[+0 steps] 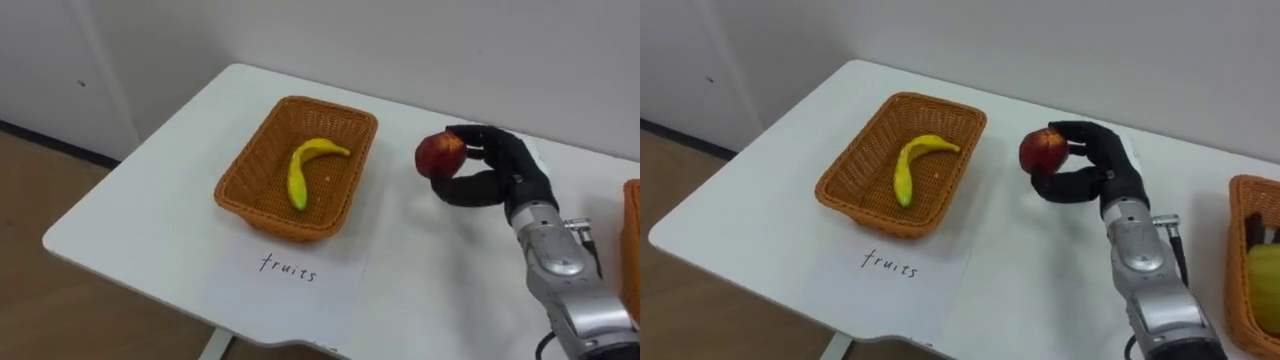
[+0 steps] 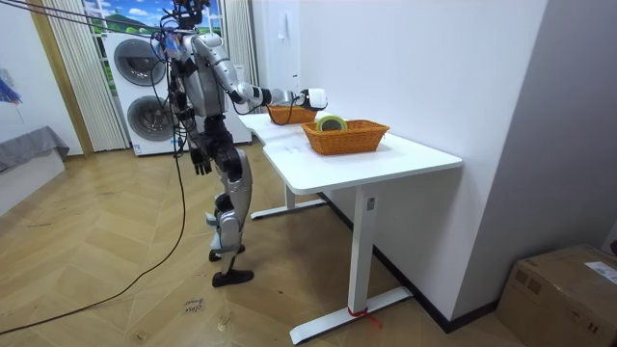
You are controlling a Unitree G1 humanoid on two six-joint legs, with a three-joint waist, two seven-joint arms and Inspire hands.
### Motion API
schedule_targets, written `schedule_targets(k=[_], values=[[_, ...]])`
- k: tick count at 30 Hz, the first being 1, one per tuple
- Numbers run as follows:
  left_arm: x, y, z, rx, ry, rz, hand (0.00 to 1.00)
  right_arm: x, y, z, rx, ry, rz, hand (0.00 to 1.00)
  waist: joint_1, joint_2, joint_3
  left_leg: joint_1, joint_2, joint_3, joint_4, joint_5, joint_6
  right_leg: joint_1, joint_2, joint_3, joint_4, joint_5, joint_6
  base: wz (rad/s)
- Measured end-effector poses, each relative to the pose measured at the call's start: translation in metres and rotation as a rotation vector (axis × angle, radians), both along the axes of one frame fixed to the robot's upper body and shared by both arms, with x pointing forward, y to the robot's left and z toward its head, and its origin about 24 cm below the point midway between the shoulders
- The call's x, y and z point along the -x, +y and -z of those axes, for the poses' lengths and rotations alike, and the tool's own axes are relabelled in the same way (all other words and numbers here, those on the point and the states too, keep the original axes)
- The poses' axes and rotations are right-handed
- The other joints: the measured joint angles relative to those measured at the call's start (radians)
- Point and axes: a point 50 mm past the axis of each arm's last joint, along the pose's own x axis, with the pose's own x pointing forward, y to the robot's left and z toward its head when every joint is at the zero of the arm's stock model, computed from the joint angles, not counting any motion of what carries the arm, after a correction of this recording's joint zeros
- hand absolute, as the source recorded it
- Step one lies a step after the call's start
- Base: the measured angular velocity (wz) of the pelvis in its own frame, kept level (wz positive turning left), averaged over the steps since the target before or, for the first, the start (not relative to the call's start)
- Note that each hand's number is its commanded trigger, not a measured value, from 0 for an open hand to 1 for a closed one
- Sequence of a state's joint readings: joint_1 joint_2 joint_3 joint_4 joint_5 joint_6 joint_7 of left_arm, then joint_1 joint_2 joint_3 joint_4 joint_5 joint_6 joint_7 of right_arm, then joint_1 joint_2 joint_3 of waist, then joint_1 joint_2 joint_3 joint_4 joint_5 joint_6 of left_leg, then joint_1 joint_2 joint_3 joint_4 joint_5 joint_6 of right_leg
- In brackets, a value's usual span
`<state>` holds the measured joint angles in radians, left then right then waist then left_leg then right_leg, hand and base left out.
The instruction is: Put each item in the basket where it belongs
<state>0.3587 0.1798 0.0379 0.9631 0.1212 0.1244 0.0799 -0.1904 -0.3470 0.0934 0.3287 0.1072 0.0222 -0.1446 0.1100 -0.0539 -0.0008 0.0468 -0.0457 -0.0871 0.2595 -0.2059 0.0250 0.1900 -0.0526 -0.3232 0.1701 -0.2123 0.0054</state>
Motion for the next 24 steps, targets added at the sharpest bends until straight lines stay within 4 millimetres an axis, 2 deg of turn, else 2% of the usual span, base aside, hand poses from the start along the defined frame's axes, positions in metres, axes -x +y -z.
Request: schedule_targets(k=[5, 7, 12, 16, 19, 24], values=[[-0.005, 0.002, 0.0, -0.006, -0.012, -0.013, 0.0, -0.003, -0.007, -0.013, -0.001, -0.065, 0.065, 1.0, 0.002, -0.023, -0.0004, 0.002, -0.001, -0.001, -0.006, 0.0, 0.001, 0.001, 0.0, 0.002, -0.001, -0.001, 0.001, 0.01], [-0.006, 0.001, 0.0, -0.004, -0.012, -0.014, 0.0, -0.007, -0.006, -0.017, 0.001, -0.079, 0.064, 1.0, 0.002, -0.029, 0.0033, -0.001, -0.001, -0.003, -0.006, 0.0, 0.001, 0.0, 0.0, -0.001, 0.0, -0.001, 0.001, 0.04], [-0.009, 0.001, 0.0, 0.006, -0.015, -0.013, 0.0, -0.011, 0.0, -0.03, 0.042, -0.112, 0.027, 1.0, 0.006, -0.033, 0.0091, -0.003, 0.0, -0.003, -0.006, 0.0, 0.001, -0.001, 0.0, -0.005, 0.0, -0.001, 0.001, 0.02], [-0.013, 0.0, 0.001, 0.021, -0.018, -0.009, 0.0, -0.012, 0.01, -0.047, 0.058, -0.184, -0.022, 1.0, 0.017, -0.035, 0.0072, -0.009, -0.001, -0.002, -0.003, 0.0, 0.001, -0.007, -0.001, -0.006, 0.002, -0.001, 0.001, 0.0], [-0.014, 0.0, 0.001, 0.022, -0.025, -0.007, 0.0, -0.013, 0.012, -0.047, 0.059, -0.183, -0.038, 1.0, 0.034, -0.039, 0.0051, -0.009, 0.0, -0.003, -0.001, 0.0, 0.001, -0.009, -0.002, -0.01, 0.01, -0.001, 0.001, 0.0], [-0.009, 0.001, 0.001, 0.024, -0.009, -0.004, 0.0, -0.012, 0.025, -0.05, 0.07, -0.191, -0.103, 1.0, 0.041, -0.038, 0.0054, -0.02, -0.002, -0.01, 0.008, -0.001, 0.001, -0.014, -0.003, -0.021, 0.017, -0.001, 0.001, 0.04]])
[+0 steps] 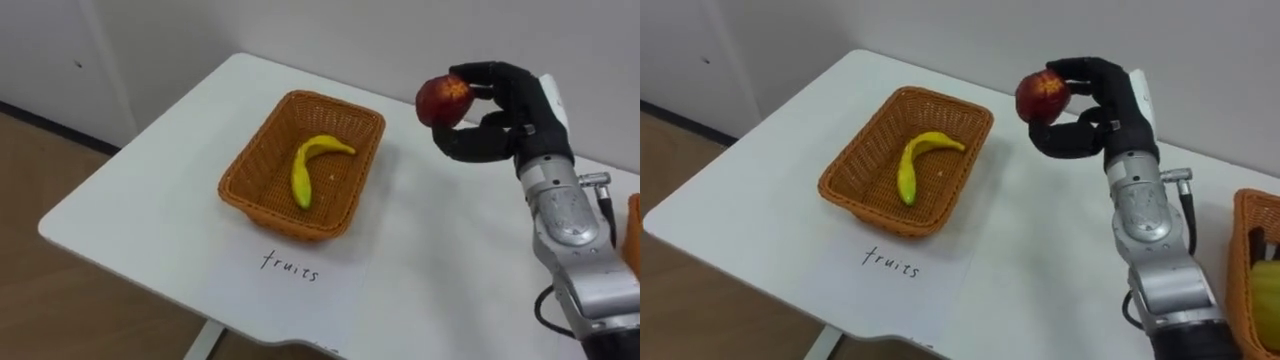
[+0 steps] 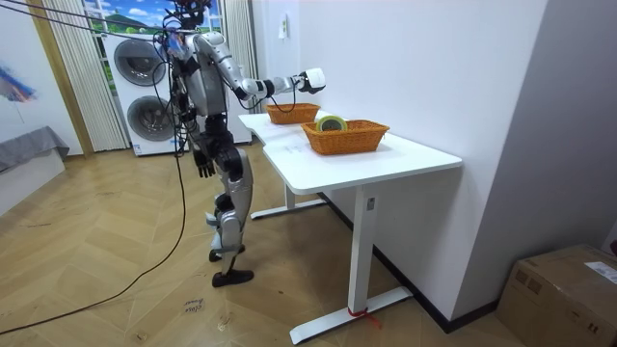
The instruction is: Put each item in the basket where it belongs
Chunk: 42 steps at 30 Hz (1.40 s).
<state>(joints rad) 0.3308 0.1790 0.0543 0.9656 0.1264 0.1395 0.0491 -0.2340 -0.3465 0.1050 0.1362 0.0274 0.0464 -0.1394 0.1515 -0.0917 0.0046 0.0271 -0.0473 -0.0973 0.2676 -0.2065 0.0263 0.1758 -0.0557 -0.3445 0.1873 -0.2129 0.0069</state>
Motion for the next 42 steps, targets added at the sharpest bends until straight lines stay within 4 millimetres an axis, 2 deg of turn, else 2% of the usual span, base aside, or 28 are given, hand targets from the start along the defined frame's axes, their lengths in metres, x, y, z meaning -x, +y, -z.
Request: schedule_targets(k=[9, 14, 16, 19, 24, 26, 27, 28, 29, 35, 42], values=[[0.013, -0.001, 0.0, 0.01, 0.046, 0.031, 0.0, 0.001, 0.02, 0.009, 0.031, 0.054, -0.125, 1.0, 0.051, -0.003, 0.0002, 0.0, -0.005, -0.013, 0.008, 0.001, 0.0, 0.011, -0.003, -0.017, -0.004, -0.002, 0.002, 0.06], [0.013, 0.0, -0.001, 0.008, 0.045, 0.032, 0.0, 0.003, 0.028, 0.013, 0.035, 0.072, -0.164, 1.0, 0.081, -0.015, -0.0017, 0.001, -0.013, -0.019, 0.006, 0.002, 0.003, 0.014, -0.009, -0.017, -0.005, -0.01, 0.006, 0.03], [0.01, 0.001, -0.001, 0.005, 0.034, 0.035, 0.0, 0.004, 0.035, 0.016, 0.031, 0.085, -0.19, 1.0, 0.099, -0.021, 0.0003, 0.0, -0.015, -0.021, 0.007, 0.001, 0.004, 0.014, -0.011, -0.025, -0.005, -0.011, 0.007, 0.02], [0.004, 0.001, -0.002, 0.0, 0.013, 0.042, 0.0, 0.005, 0.041, 0.019, 0.039, 0.099, -0.221, 1.0, 0.105, -0.027, 0.0027, -0.006, -0.02, -0.033, 0.008, 0.001, 0.005, 0.012, -0.015, -0.038, -0.005, -0.013, 0.01, 0.13], [0.003, 0.002, -0.002, -0.001, 0.012, 0.042, 0.0, 0.006, 0.046, 0.022, 0.065, 0.104, -0.24, 1.0, 0.131, -0.027, 0.0042, -0.007, -0.018, -0.041, 0.005, 0.001, 0.005, 0.011, -0.013, -0.04, -0.005, -0.013, 0.01, 0.02], [0.003, 0.002, -0.002, -0.001, 0.011, 0.042, 0.0, 0.007, 0.048, 0.023, 0.08, 0.106, -0.246, 0.82, 0.139, -0.025, 0.0053, -0.006, -0.017, -0.039, 0.002, 0.001, 0.005, 0.009, -0.012, -0.04, -0.003, -0.013, 0.01, 0.0], [0.002, 0.002, -0.002, -0.003, 0.008, 0.043, 0.0, 0.007, 0.048, 0.025, 0.084, 0.113, -0.248, 0.53, 0.148, -0.025, 0.0057, -0.006, -0.016, -0.037, 0.0, 0.001, 0.004, 0.003, -0.012, -0.04, -0.002, -0.013, 0.01, -0.05], [0.002, 0.002, -0.002, -0.003, 0.005, 0.043, 0.0, 0.007, 0.048, 0.027, 0.088, 0.124, -0.25, 0.17, 0.153, -0.024, 0.0057, -0.006, -0.017, -0.037, -0.001, 0.001, 0.004, 0.001, -0.012, -0.04, -0.002, -0.012, 0.01, -0.04], [0.002, 0.002, -0.002, -0.003, 0.005, 0.044, 0.0, 0.008, 0.049, 0.029, 0.091, 0.13, -0.254, 0.0, 0.155, -0.024, 0.0057, -0.006, -0.017, -0.036, -0.001, 0.001, 0.004, 0.001, -0.012, -0.04, -0.002, -0.012, 0.01, 0.0], [0.001, 0.002, -0.003, -0.004, -0.002, 0.045, 0.0, 0.012, 0.059, 0.041, 0.105, 0.18, -0.3, 0.0, 0.161, -0.027, 0.0075, -0.007, -0.018, -0.037, -0.001, 0.001, 0.005, 0.007, -0.014, -0.04, -0.001, -0.012, 0.011, 0.0], [0.001, 0.002, -0.003, -0.001, -0.006, 0.047, 0.0, 0.012, 0.059, 0.041, 0.105, 0.182, -0.305, 0.0, 0.159, -0.026, 0.0086, 0.001, -0.017, -0.035, -0.001, 0.001, 0.005, 0.015, -0.013, -0.04, -0.002, -0.012, 0.01, 0.0]])
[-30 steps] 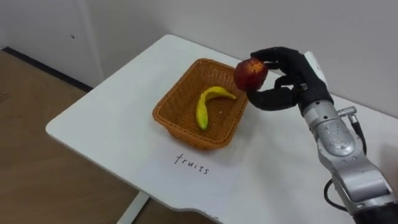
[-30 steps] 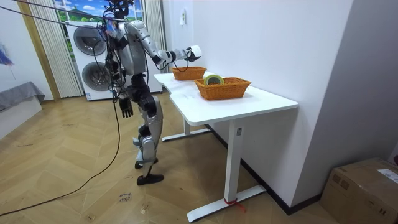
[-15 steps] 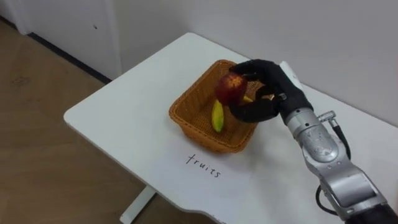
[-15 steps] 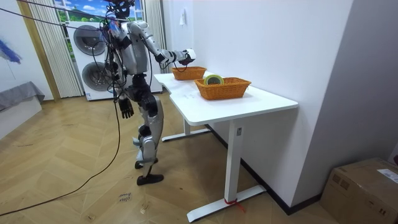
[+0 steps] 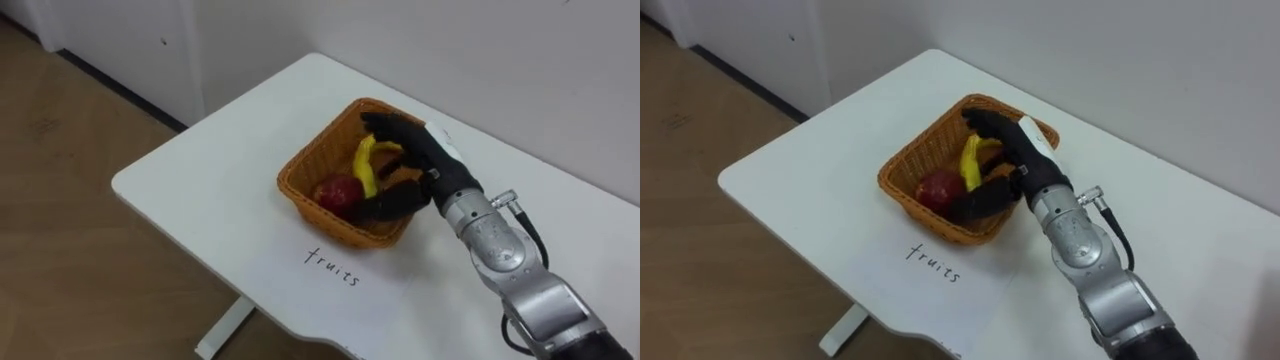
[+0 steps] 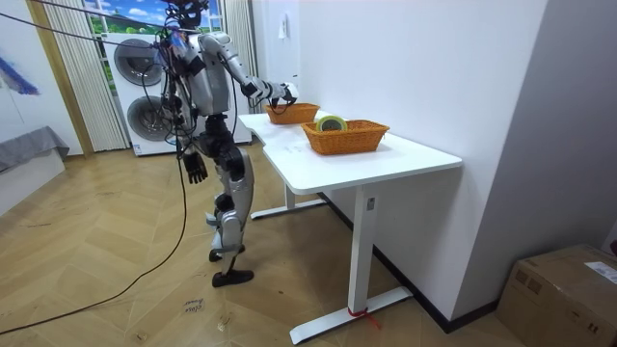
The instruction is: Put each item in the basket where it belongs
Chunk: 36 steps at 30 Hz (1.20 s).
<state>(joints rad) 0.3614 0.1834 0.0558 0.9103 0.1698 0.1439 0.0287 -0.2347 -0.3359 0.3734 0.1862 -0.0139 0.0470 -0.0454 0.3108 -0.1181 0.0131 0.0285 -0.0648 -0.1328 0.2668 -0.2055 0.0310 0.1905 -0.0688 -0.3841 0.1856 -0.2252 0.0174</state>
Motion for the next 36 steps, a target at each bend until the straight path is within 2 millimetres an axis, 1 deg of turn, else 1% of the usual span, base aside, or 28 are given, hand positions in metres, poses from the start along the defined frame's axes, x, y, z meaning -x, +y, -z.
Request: schedule_targets(k=[5, 11, 13, 18, 20, 23, 24, 26, 27, 28, 29, 30, 31, 32, 34, 36], values=[[-0.001, 0.0, -0.001, -0.001, -0.006, 0.001, 0.0, 0.0, 0.001, 0.001, -0.001, 0.006, -0.003, 0.0, 0.001, 0.0, -0.0002, 0.001, 0.0, 0.003, 0.001, 0.0, 0.0, 0.0, 0.0, 0.002, 0.0, 0.0, 0.0, 0.0], [0.004, 0.003, 0.0, -0.01, 0.006, -0.021, 0.0, 0.0, 0.003, 0.001, -0.013, 0.012, -0.003, 0.0, 0.001, -0.006, -0.0006, 0.007, 0.001, 0.006, -0.004, 0.0, 0.0, 0.001, 0.001, 0.01, 0.0, 0.0, 0.0, -0.01], [0.006, 0.003, 0.0, -0.011, 0.014, -0.024, 0.0, 0.0, 0.004, 0.001, -0.015, 0.012, -0.002, 0.0, -0.001, -0.008, -0.0014, 0.009, 0.002, 0.008, -0.006, 0.0, 0.0, 0.001, 0.0, 0.012, 0.0, 0.0, 0.0, -0.05], [0.004, 0.003, 0.0, -0.015, 0.008, -0.023, 0.0, -0.001, 0.003, 0.0, -0.013, 0.005, 0.001, 0.0, -0.008, -0.008, -0.0019, 0.009, 0.002, 0.01, -0.007, 0.0, 0.0, 0.0, 0.0, 0.014, 0.0, 0.0, 0.0, 0.0], [0.003, 0.003, 0.0, -0.018, 0.006, -0.022, 0.0, -0.001, 0.002, -0.001, -0.014, 0.001, 0.006, 0.0, -0.013, -0.008, -0.0019, 0.009, 0.002, 0.011, -0.007, 0.0, 0.0, 0.0, 0.0, 0.015, 0.0, 0.0, 0.0, 0.0], [-0.002, 0.003, 0.0, -0.018, -0.007, -0.021, 0.0, -0.004, -0.007, -0.008, -0.033, -0.022, 0.045, 0.0, -0.019, -0.006, -0.0014, 0.009, 0.002, 0.014, -0.008, 0.0, 0.0, 0.0, 0.0, 0.015, 0.0, 0.0, 0.0, 0.0], [-0.004, 0.003, 0.0, -0.018, -0.01, -0.02, 0.0, -0.006, -0.012, -0.013, -0.041, -0.045, 0.069, 0.0, -0.027, -0.003, -0.0014, 0.009, 0.002, 0.014, -0.007, 0.0, 0.0, 0.0, 0.0, 0.015, 0.0, 0.0, 0.0, 0.0], [-0.005, 0.004, 0.0, -0.024, -0.009, -0.007, 0.0, -0.008, -0.018, -0.024, -0.055, -0.097, 0.11, 0.0, -0.034, 0.006, -0.004, 0.009, 0.002, 0.018, -0.008, 0.0, 0.001, -0.001, 0.0, 0.022, 0.0, 0.001, 0.0, -0.03], [-0.006, 0.005, -0.001, -0.03, -0.007, 0.007, 0.0, -0.009, -0.021, -0.033, -0.064, -0.139, 0.13, 0.0, -0.041, 0.014, -0.0081, 0.009, 0.002, 0.02, -0.009, 0.0, 0.001, -0.003, 0.0, 0.023, 0.0, 0.001, 0.0, -0.05], [-0.007, 0.005, -0.001, -0.036, -0.01, 0.01, 0.0, -0.009, -0.022, -0.042, -0.08, -0.179, 0.145, 0.0, -0.061, 0.023, -0.01, 0.009, 0.002, 0.021, -0.01, 0.0, 0.001, -0.003, 0.0, 0.025, 0.0, 0.001, 0.0, -0.04], [-0.009, 0.005, -0.001, -0.041, -0.013, 0.011, 0.0, -0.01, -0.022, -0.046, -0.088, -0.199, 0.151, 0.0, -0.067, 0.029, -0.0109, 0.009, 0.003, 0.022, -0.01, 0.0, 0.001, -0.003, 0.0, 0.026, 0.0, 0.001, 0.0, -0.04], [-0.012, 0.004, -0.001, -0.048, -0.021, 0.011, 0.0, -0.011, -0.021, -0.055, -0.099, -0.237, 0.155, 0.0, -0.084, 0.04, -0.0105, 0.009, 0.003, 0.025, -0.01, 0.0, 0.001, -0.005, 0.0, 0.028, 0.0, 0.001, 0.0, -0.1], [-0.013, 0.004, 0.0, -0.052, -0.026, 0.012, 0.0, -0.011, -0.021, -0.061, -0.108, -0.267, 0.159, 0.0, -0.094, 0.052, -0.0127, 0.009, 0.005, 0.03, -0.012, 0.001, 0.001, -0.009, 0.0, 0.033, 0.002, 0.001, -0.001, -0.14], [-0.014, 0.004, 0.0, -0.054, -0.026, 0.013, 0.0, -0.01, -0.022, -0.063, -0.112, -0.28, 0.163, 0.0, -0.097, 0.056, -0.0145, 0.01, 0.006, 0.035, -0.014, 0.001, 0.001, -0.012, 0.001, 0.038, 0.003, 0.002, -0.001, -0.18], [-0.016, 0.004, -0.001, -0.065, -0.036, 0.014, 0.0, -0.01, -0.026, -0.071, -0.124, -0.313, 0.185, 0.0, -0.128, 0.06, -0.0172, 0.011, 0.009, 0.046, -0.018, 0.002, 0.002, -0.016, 0.002, 0.055, 0.005, 0.002, -0.002, -0.14], [-0.014, 0.004, -0.001, -0.066, -0.031, 0.014, 0.0, -0.01, -0.033, -0.077, -0.133, -0.338, 0.209, 0.0, -0.15, 0.063, -0.0154, 0.018, 0.012, 0.059, -0.029, 0.003, 0.003, -0.017, 0.003, 0.068, 0.005, 0.002, -0.002, -0.2]])
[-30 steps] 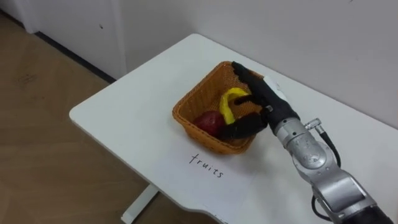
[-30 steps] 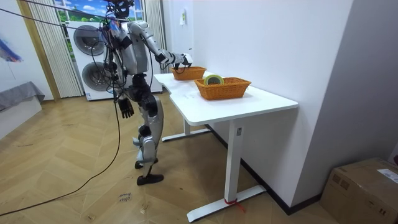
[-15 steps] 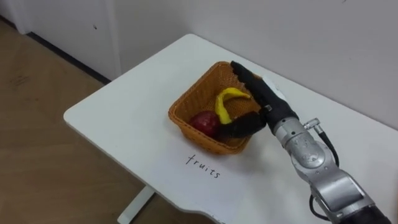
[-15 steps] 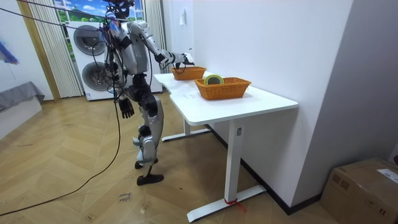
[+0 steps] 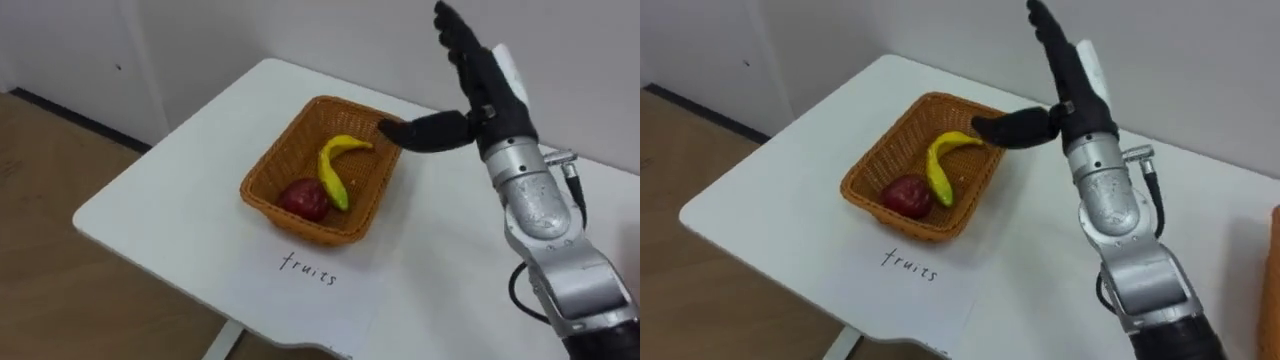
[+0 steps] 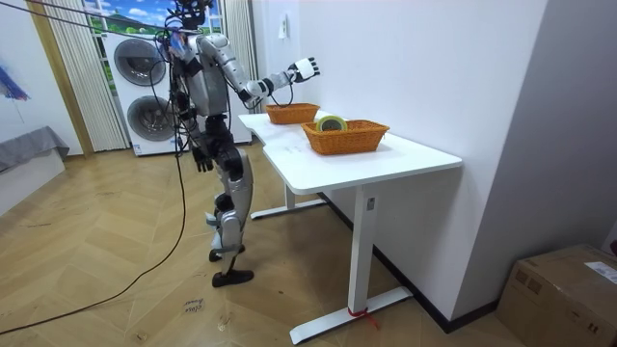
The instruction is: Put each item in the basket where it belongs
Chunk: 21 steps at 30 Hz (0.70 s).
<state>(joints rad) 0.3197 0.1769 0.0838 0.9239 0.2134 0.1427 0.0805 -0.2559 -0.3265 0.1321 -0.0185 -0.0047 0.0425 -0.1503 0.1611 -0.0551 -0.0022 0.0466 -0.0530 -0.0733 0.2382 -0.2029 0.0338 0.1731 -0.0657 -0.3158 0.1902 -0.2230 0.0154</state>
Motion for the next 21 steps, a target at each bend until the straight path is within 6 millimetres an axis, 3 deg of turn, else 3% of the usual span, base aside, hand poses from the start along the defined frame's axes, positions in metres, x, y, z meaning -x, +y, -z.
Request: schedule_targets(k=[6, 10, 15, 21], values=[[0.0, 0.001, -0.001, -0.001, -0.001, 0.008, 0.0, 0.008, -0.03, -0.042, -0.028, -0.18, 0.127, 0.0, -0.058, -0.005, -0.0012, 0.012, 0.01, 0.044, -0.018, 0.0, 0.0, -0.018, 0.006, 0.045, -0.001, 0.003, -0.003, -0.22], [-0.006, 0.003, -0.001, -0.013, -0.024, 0.007, 0.0, 0.016, -0.036, -0.062, -0.043, -0.286, 0.166, 0.0, -0.102, -0.013, -0.0016, 0.037, 0.019, 0.074, -0.033, -0.001, -0.001, -0.013, 0.013, 0.081, -0.001, 0.004, -0.003, -0.23], [-0.014, 0.001, 0.0, -0.013, -0.05, 0.014, 0.0, 0.021, -0.055, -0.069, -0.128, -0.318, 0.223, 0.0, -0.149, -0.022, 0.0007, 0.035, 0.027, 0.087, -0.022, -0.008, -0.005, -0.017, 0.021, 0.104, -0.002, 0.007, -0.008, -0.1], [-0.003, 0.0, 0.001, -0.015, -0.018, 0.007, 0.0, 0.03, -0.081, -0.073, -0.177, -0.362, 0.355, 0.0, -0.184, -0.013, 0.0016, 0.053, 0.042, 0.129, -0.03, -0.014, -0.009, -0.022, 0.034, 0.146, -0.002, 0.016, -0.014, -0.22]])
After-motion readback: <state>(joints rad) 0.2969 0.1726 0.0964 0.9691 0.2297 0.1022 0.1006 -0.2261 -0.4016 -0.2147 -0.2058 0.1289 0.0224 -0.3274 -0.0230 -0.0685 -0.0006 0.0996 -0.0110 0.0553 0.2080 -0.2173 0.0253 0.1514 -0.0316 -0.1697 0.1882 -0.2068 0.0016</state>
